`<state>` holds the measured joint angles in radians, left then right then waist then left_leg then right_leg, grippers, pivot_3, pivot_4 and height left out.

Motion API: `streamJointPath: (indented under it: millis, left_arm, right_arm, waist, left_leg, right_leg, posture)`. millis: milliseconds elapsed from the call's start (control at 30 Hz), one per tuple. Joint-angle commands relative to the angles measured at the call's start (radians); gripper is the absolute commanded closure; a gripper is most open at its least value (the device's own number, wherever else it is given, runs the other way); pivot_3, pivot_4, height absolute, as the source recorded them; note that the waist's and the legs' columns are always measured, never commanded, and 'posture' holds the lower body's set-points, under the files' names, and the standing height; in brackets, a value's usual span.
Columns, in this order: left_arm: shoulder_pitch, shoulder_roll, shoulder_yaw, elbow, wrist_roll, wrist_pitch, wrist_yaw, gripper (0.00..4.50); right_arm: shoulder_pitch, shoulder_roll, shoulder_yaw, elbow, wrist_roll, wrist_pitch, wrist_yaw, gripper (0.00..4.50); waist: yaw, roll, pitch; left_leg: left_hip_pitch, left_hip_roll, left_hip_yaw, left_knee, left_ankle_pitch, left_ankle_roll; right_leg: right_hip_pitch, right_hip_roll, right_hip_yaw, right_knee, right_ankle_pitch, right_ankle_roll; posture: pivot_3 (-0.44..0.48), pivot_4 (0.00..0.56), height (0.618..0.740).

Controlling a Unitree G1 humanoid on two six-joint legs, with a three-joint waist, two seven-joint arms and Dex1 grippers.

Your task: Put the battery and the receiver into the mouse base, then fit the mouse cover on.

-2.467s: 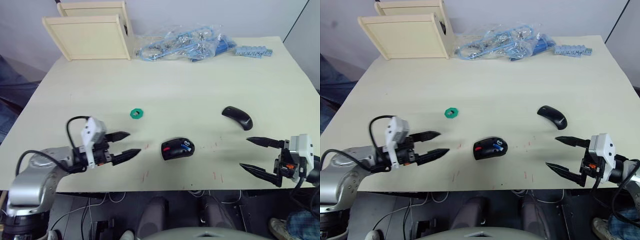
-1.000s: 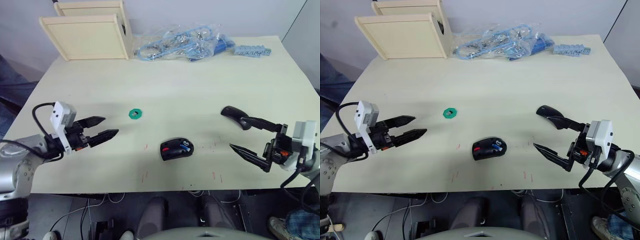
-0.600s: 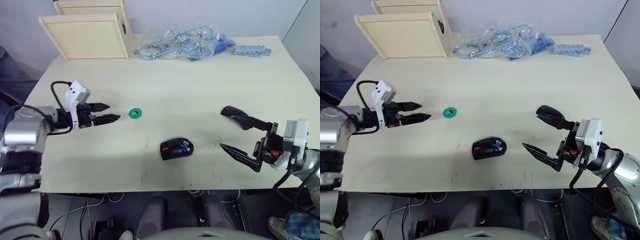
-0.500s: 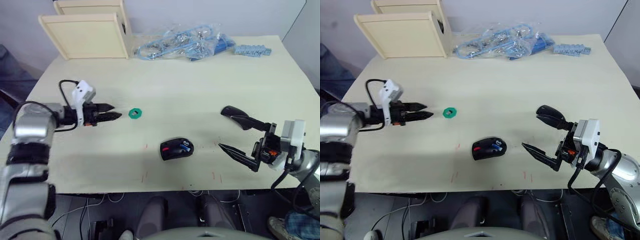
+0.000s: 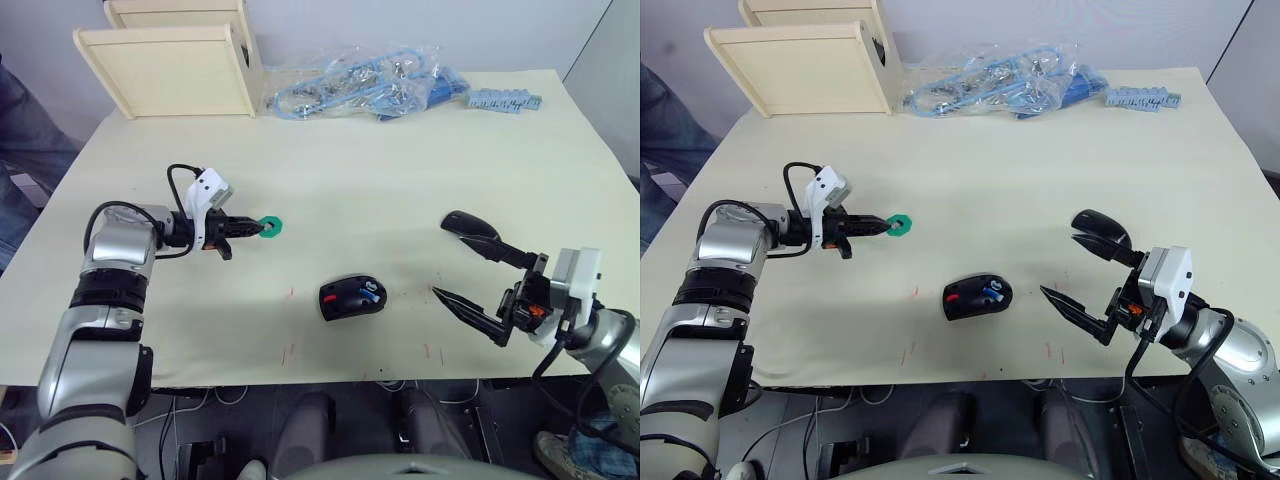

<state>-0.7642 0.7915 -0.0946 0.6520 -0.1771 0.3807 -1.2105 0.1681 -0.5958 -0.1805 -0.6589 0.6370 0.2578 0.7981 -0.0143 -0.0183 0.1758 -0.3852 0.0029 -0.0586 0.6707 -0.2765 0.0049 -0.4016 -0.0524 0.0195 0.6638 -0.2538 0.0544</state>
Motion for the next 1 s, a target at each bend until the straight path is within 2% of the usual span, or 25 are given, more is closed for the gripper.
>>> streamJointPath:
  millis: [33, 367, 467, 500, 533, 567, 600, 733, 800, 1000]
  left_arm:
    - [-0.014, -0.004, 0.029, 0.0, 0.009, -0.034, 0.016, 3.96]
    - [-0.004, -0.037, 0.045, -0.004, 0.019, -0.064, 0.061, 3.96]
    - [0.002, -0.041, 0.058, -0.016, 0.009, -0.06, 0.07, 3.32]
    - [0.004, -0.041, 0.059, -0.02, 0.009, -0.058, 0.068, 2.76]
    - [0.004, -0.042, 0.059, -0.021, 0.009, -0.056, 0.066, 2.62]
    - [0.004, -0.042, 0.06, -0.022, 0.01, -0.053, 0.065, 1.99]
    - [0.004, -0.042, 0.061, -0.021, 0.011, -0.052, 0.066, 1.76]
    - [0.005, -0.043, 0.062, -0.015, 0.015, -0.055, 0.062, 1.76]
    - [0.007, -0.044, 0.061, -0.011, 0.02, -0.066, 0.062, 2.32]
    - [0.019, -0.044, 0.058, -0.004, 0.037, -0.092, 0.063, 2.32]
  right_arm:
    - [0.004, 0.003, -0.01, -0.053, 0.004, -0.02, -0.011, 0.0]
    - [0.006, 0.003, -0.007, -0.058, 0.003, -0.016, -0.024, 0.0]
    - [0.005, 0.003, -0.007, -0.057, 0.003, -0.016, -0.026, 0.0]
    - [0.004, 0.003, -0.008, -0.056, 0.002, -0.016, -0.027, 0.0]
    - [0.003, 0.003, -0.008, -0.055, 0.002, -0.016, -0.027, 0.0]
    - [0.001, 0.003, -0.008, -0.053, 0.002, -0.016, -0.027, 0.0]
    - [0.0, 0.004, -0.008, -0.053, 0.003, -0.015, -0.028, 0.0]
    - [-0.001, 0.005, -0.006, -0.053, 0.0, -0.015, -0.032, 0.0]
    - [-0.001, 0.005, -0.006, -0.054, 0.0, -0.014, -0.034, 0.0]
    - [0.0, 0.005, -0.006, -0.057, -0.003, -0.013, -0.039, 0.0]
  waist:
    - [0.0, 0.0, 0.0]
    - [0.0, 0.0, 0.0]
    - [0.0, 0.0, 0.0]
    - [0.0, 0.0, 0.0]
    - [0.0, 0.0, 0.0]
    - [0.0, 0.0, 0.0]
    - [0.0, 0.0, 0.0]
    - [0.0, 0.0, 0.0]
    - [0.0, 0.0, 0.0]
    - [0.0, 0.0, 0.0]
  left_leg:
    - [0.0, 0.0, 0.0, 0.0, 0.0, 0.0]
    - [0.0, 0.0, 0.0, 0.0, 0.0, 0.0]
    - [0.0, 0.0, 0.0, 0.0, 0.0, 0.0]
    - [0.0, 0.0, 0.0, 0.0, 0.0, 0.0]
    - [0.0, 0.0, 0.0, 0.0, 0.0, 0.0]
    - [0.0, 0.0, 0.0, 0.0, 0.0, 0.0]
    - [0.0, 0.0, 0.0, 0.0, 0.0, 0.0]
    - [0.0, 0.0, 0.0, 0.001, 0.0, 0.0]
    - [0.0, 0.0, 0.0, 0.001, 0.0, 0.0]
    - [0.0, 0.0, 0.0, 0.001, 0.0, 0.0]
  right_leg:
    - [0.0, 0.0, 0.0, 0.0, 0.0, 0.0]
    - [0.0, 0.0, 0.0, 0.0, 0.0, 0.0]
    - [0.0, 0.0, 0.0, 0.001, 0.0, 0.0]
    - [0.0, 0.0, 0.0, 0.001, 0.0, 0.0]
    - [0.0, 0.0, 0.0, 0.001, 0.0, 0.0]
    - [0.0, 0.0, 0.0, 0.001, 0.0, 0.0]
    - [0.0, 0.0, 0.0, 0.001, 0.0, 0.0]
    - [0.0, 0.0, 0.0, 0.001, 0.0, 0.0]
    - [0.0, 0.0, 0.0, 0.001, 0.0, 0.0]
    - [0.0, 0.0, 0.0, 0.001, 0.0, 0.0]
  posture:
    - [0.0, 0.15, 0.74]
    - [0.0, 0.15, 0.74]
    - [0.0, 0.15, 0.74]
    - [0.0, 0.15, 0.74]
    - [0.0, 0.15, 0.74]
    - [0.0, 0.15, 0.74]
    - [0.0, 0.15, 0.74]
    - [0.0, 0.15, 0.74]
    - [0.0, 0.15, 0.74]
    - [0.0, 0.15, 0.74]
